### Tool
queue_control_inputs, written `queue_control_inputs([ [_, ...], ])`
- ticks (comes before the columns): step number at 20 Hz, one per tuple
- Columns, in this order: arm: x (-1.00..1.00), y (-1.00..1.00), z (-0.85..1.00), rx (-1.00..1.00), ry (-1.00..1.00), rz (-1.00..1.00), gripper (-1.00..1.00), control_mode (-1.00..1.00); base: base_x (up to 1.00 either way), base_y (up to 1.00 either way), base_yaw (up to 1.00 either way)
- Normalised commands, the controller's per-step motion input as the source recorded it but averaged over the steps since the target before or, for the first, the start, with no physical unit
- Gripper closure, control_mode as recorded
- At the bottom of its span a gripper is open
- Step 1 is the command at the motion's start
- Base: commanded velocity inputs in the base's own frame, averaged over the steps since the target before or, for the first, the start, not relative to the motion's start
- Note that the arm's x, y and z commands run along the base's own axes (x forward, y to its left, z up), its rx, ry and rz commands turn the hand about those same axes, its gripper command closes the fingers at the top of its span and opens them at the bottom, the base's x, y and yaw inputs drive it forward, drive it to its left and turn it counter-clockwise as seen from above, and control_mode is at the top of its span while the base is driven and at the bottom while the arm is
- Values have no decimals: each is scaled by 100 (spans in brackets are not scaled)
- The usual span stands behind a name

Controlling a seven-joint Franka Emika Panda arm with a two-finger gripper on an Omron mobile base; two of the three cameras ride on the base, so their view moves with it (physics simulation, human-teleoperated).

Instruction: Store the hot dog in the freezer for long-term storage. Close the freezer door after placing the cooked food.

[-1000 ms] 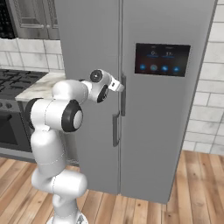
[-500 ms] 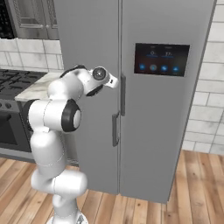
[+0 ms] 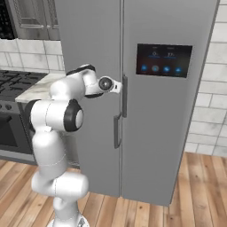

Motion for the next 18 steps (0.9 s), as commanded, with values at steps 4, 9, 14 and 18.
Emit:
queue_control_inputs([
  [4, 29, 18, 3, -26, 1, 0, -100, -100, 0, 0, 0],
  [9, 44, 35, 1, -25, -2, -4, -100, -100, 0, 0, 0],
  [14, 46, 36, 0, -19, -11, -10, -100, -100, 0, 0, 0],
  [18, 74, 34, 0, -15, -1, -14, -100, -100, 0, 0, 0],
])
